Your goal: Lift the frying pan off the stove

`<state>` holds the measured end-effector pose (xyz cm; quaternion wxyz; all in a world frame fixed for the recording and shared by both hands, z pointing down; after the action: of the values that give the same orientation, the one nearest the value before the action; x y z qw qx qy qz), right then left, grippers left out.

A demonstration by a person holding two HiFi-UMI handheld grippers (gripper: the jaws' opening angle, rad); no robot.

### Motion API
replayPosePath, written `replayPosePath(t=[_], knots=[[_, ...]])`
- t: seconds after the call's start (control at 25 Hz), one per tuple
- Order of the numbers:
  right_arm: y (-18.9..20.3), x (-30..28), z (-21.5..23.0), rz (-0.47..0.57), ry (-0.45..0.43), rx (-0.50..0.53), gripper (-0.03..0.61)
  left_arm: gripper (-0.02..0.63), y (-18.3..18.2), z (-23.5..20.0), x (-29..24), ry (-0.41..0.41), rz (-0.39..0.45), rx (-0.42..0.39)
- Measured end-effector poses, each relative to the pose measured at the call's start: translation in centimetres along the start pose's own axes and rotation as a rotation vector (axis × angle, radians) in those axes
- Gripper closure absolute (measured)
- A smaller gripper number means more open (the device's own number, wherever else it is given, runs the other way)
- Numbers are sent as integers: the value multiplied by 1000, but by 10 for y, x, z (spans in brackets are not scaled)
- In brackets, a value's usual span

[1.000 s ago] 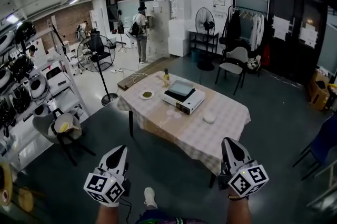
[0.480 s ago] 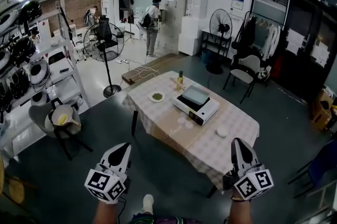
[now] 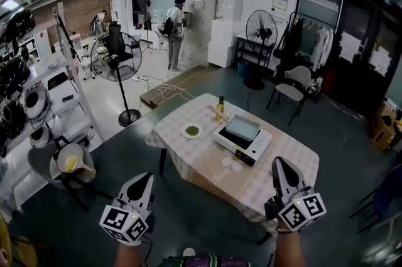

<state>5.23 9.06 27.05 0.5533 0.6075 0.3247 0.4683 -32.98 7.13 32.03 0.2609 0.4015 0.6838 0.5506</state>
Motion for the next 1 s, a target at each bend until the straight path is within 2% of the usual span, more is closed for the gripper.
replayPosePath(t=[0.28,0.44,0.56,0.72,1.0], knots=[[38,-66,14,-31,60,0,574,591,10,-63,-74,73,-35,1],[48,-91,39,-59,93,-7,574,591,27,-76,-117,120,-69,58],[56,-110,58,-59,112,-2,574,591,38,-84,-155,148,-90,68],[57,-134,103,-56,128,-11,574,591,32,-77,-217,179,-97,59],[54,-160,191,-9,148,-54,574,591,19,-49,-320,220,-94,-33]])
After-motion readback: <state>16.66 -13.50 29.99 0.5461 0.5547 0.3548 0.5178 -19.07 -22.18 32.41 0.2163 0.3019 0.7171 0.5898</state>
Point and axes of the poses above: the fingertips, and each gripper's own axes: x backward along the fingers, z to its right, y out of its underside, the point moved 7 cm from there along x, backward along the fingers, and after that the axes turned 6 degrees about x, right-handed, at the moved point
